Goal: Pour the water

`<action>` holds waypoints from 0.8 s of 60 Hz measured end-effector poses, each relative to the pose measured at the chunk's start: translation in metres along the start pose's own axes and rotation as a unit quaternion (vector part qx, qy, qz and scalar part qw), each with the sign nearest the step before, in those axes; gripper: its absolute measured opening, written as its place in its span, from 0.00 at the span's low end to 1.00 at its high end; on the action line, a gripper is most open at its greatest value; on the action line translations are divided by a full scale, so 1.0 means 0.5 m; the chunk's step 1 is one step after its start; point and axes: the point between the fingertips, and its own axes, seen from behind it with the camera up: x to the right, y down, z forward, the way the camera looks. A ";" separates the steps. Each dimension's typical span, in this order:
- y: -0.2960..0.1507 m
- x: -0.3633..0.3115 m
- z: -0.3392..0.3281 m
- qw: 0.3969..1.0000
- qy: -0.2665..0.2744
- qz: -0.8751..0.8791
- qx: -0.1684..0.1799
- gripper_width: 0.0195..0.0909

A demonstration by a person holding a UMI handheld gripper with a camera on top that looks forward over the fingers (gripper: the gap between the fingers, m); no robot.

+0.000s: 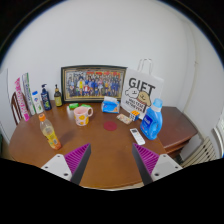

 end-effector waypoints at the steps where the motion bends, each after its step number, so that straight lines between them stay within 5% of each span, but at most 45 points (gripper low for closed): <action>1: 0.002 -0.003 0.000 1.000 -0.001 0.000 -0.001 0.93; 21: 0.087 -0.248 -0.007 0.998 -0.063 -0.015 0.002 0.93; 36: 0.071 -0.525 0.081 0.990 -0.123 -0.017 0.061 0.93; 48: 0.040 -0.602 0.240 0.992 -0.086 -0.014 0.093 0.91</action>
